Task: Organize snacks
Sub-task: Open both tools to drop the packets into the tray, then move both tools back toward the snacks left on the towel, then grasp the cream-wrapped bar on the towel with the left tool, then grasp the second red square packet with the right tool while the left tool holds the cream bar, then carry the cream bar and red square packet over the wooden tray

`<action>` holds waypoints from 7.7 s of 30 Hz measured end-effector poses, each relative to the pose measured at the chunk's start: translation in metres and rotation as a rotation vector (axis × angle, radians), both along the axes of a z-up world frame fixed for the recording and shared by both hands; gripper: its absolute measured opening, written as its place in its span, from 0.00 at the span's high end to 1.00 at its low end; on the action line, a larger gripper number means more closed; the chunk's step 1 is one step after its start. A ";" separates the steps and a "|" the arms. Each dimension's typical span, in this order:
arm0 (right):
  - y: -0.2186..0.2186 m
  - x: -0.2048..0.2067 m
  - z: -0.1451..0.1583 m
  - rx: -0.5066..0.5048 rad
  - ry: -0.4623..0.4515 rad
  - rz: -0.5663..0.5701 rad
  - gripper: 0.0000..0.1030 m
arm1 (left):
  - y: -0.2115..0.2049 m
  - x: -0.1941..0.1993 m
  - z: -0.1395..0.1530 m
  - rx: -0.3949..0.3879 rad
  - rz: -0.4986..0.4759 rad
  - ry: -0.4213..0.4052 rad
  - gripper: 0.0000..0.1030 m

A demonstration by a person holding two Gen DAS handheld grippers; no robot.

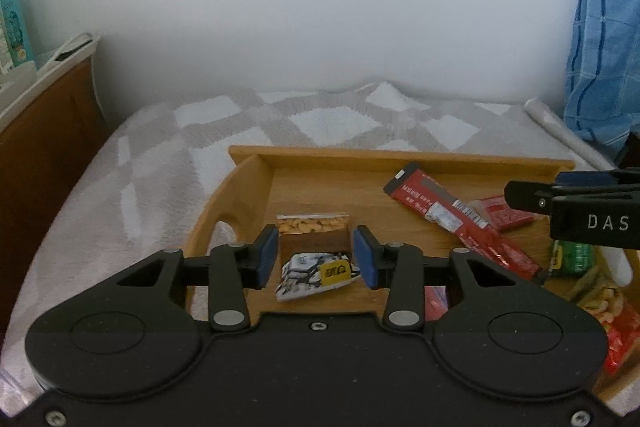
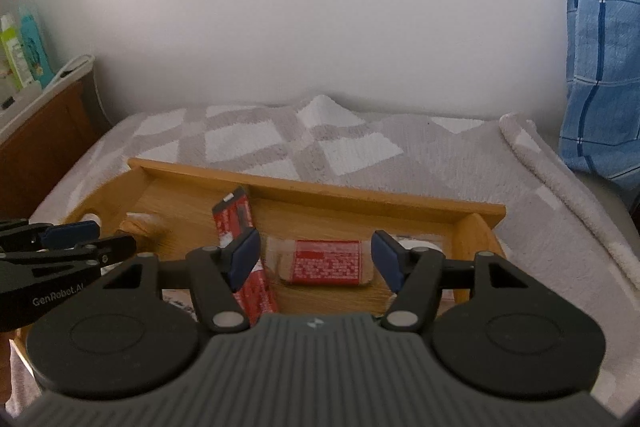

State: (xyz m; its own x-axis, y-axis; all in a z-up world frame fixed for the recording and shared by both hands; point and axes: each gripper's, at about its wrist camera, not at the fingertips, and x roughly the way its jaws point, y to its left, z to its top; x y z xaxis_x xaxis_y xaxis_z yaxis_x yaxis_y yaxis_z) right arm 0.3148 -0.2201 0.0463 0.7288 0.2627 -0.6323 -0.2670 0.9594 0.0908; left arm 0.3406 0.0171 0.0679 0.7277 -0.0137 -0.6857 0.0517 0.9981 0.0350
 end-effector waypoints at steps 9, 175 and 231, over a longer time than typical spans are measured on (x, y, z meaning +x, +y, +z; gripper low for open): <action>0.011 -0.045 0.023 -0.029 -0.071 0.043 0.14 | 0.007 -0.044 0.039 -0.004 -0.042 -0.048 0.35; 0.043 -0.274 -0.047 -0.139 -0.142 0.216 0.34 | 0.052 -0.261 -0.030 -0.198 -0.020 0.093 0.73; -0.007 -0.262 -0.007 -0.014 -0.232 -0.029 0.31 | 0.011 -0.246 0.008 -0.092 -0.077 0.022 0.56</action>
State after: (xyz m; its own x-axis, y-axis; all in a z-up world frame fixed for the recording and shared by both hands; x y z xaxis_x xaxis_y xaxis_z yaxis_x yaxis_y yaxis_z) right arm 0.0526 -0.2276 0.0398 0.8623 0.2323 -0.4499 -0.2517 0.9676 0.0170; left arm 0.0949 0.0278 0.0762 0.7071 -0.1326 -0.6946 0.1280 0.9900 -0.0588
